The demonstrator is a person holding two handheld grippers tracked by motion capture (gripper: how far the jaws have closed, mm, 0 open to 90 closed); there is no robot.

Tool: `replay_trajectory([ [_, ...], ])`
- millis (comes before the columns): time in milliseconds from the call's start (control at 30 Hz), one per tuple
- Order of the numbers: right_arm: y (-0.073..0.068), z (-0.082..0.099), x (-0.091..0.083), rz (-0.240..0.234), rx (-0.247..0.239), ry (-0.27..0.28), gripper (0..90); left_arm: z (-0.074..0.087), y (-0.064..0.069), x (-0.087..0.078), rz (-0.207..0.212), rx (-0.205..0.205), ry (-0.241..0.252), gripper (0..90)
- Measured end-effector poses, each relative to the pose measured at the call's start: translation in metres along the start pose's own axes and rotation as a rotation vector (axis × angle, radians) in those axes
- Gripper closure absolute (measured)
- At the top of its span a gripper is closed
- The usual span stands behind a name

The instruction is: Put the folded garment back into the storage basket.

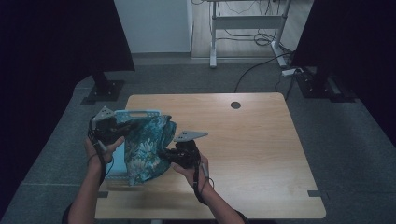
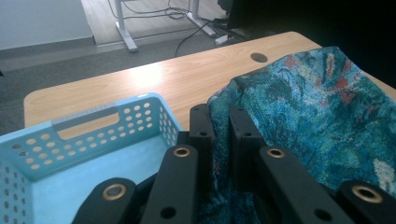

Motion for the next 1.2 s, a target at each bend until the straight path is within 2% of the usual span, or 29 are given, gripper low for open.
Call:
replay_trajectory([
  [733, 0.001, -0.012, 0.011, 0.000, -0.005, 0.004, 84.1, -0.001, -0.013, -0.005, -0.010, -0.009, 0.009, 81.6],
  [1200, -0.001, -0.021, 0.020, -0.001, -0.008, 0.002, 84.1, -0.001, -0.026, -0.011, -0.021, -0.019, 0.013, 81.6],
])
Point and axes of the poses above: each handheld gripper's, and its own axes: x roughly forward along the jaws, z roughly out of its underside, y roughly to its right, the point moved 3 cm from there along x, roughly forward along the jaws, and after that the axes turned 15 degrees about -y, right-handed, at the moved point
